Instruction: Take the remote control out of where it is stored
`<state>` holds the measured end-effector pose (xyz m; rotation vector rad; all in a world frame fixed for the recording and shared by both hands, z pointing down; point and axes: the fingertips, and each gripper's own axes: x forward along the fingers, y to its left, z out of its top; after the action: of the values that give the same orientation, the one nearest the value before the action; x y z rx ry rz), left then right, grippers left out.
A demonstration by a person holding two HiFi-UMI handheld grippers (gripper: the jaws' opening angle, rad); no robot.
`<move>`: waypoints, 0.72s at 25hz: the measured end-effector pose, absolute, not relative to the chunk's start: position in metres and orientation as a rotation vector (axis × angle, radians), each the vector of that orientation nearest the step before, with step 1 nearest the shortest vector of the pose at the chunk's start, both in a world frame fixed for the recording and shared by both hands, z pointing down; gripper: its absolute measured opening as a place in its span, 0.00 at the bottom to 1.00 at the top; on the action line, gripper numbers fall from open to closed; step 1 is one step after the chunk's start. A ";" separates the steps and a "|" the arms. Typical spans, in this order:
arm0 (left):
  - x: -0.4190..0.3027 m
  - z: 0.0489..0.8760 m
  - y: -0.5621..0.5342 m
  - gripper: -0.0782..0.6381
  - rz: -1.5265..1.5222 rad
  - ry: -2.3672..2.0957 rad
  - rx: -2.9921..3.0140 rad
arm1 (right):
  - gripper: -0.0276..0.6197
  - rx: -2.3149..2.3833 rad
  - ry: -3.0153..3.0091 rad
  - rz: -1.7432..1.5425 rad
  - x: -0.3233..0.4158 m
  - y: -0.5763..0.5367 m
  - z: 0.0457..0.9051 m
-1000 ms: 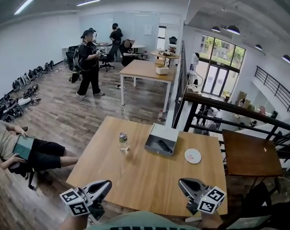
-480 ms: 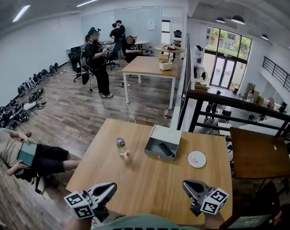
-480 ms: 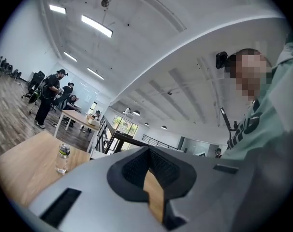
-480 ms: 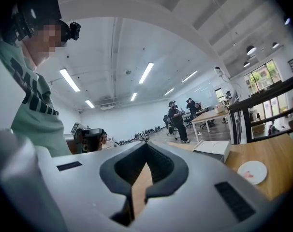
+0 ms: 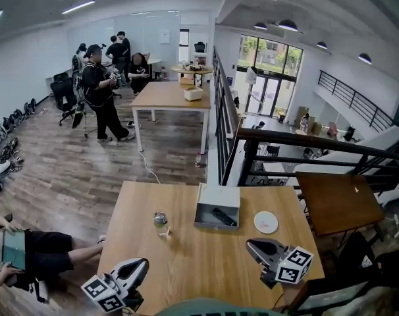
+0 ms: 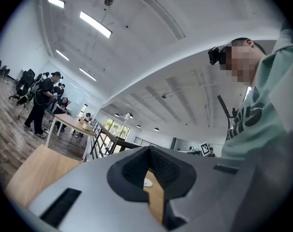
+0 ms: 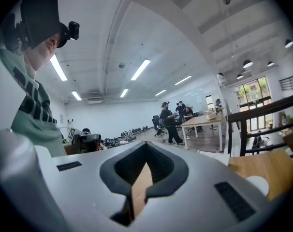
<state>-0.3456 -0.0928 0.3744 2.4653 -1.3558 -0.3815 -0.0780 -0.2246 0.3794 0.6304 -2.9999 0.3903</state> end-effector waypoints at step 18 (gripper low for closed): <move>-0.274 0.409 -0.210 0.10 -0.198 -1.300 2.503 | 0.04 0.571 -2.785 0.287 -0.030 -0.354 0.410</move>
<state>-0.2741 -0.2099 0.4089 2.5033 -1.3002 -0.1984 -0.0298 -0.3542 0.4099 0.5711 -2.7855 0.2872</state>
